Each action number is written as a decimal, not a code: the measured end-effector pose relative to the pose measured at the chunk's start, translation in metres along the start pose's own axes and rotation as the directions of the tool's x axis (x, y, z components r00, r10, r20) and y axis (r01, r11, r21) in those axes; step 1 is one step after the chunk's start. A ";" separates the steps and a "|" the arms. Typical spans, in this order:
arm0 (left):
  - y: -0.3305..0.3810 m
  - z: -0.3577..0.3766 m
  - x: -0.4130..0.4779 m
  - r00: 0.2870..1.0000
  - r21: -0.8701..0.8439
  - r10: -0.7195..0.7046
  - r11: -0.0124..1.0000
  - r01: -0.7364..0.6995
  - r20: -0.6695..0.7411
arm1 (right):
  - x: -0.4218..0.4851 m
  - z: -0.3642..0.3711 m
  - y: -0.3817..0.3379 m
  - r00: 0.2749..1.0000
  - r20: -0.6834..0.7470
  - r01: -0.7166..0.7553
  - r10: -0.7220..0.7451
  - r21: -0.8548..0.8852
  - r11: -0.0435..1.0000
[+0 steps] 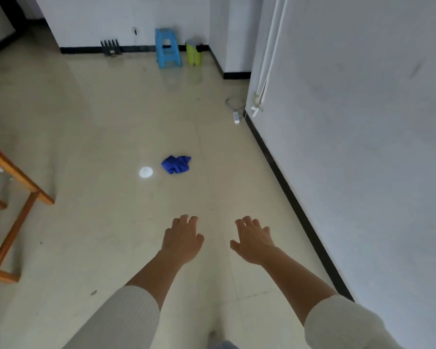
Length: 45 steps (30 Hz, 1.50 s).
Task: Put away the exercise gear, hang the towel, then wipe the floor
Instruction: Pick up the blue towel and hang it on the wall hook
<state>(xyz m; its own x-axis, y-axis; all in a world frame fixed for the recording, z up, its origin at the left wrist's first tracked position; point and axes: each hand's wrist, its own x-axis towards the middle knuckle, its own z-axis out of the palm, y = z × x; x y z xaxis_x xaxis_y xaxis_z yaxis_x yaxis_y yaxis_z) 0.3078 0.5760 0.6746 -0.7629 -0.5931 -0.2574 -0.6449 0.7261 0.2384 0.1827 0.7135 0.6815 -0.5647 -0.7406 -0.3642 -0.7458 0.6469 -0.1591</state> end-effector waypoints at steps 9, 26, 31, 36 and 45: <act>-0.091 -0.064 0.190 0.995 -0.076 -0.094 0.993 0.091 -0.044 | 0.224 -0.066 -0.071 0.997 0.047 0.056 -0.055 -0.022 0.998; -0.296 -0.198 0.573 0.997 -0.056 -0.052 0.997 0.055 0.053 | 0.616 -0.160 -0.205 0.987 0.134 -0.107 0.091 0.118 0.987; -0.328 -0.197 0.681 0.994 -0.089 -0.050 0.994 0.059 0.102 | 0.712 -0.159 -0.211 0.973 0.189 -0.159 0.131 0.142 0.977; -0.360 -0.187 0.806 0.975 -0.127 -0.066 0.987 0.095 0.212 | 0.832 -0.157 -0.200 0.940 0.265 -0.273 0.214 0.207 0.940; -0.403 -0.139 0.980 0.968 -0.128 -0.067 0.987 0.100 0.241 | 1.005 -0.126 -0.195 0.888 0.336 -0.441 0.314 0.428 0.789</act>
<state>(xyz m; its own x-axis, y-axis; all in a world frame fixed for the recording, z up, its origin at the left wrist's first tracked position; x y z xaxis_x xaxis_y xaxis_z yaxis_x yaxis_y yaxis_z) -0.1864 -0.3461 0.4561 -0.6847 -0.5386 -0.4910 -0.7183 0.6129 0.3293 -0.2835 -0.1802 0.4619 -0.6168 -0.3930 -0.6820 -0.1877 0.9149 -0.3575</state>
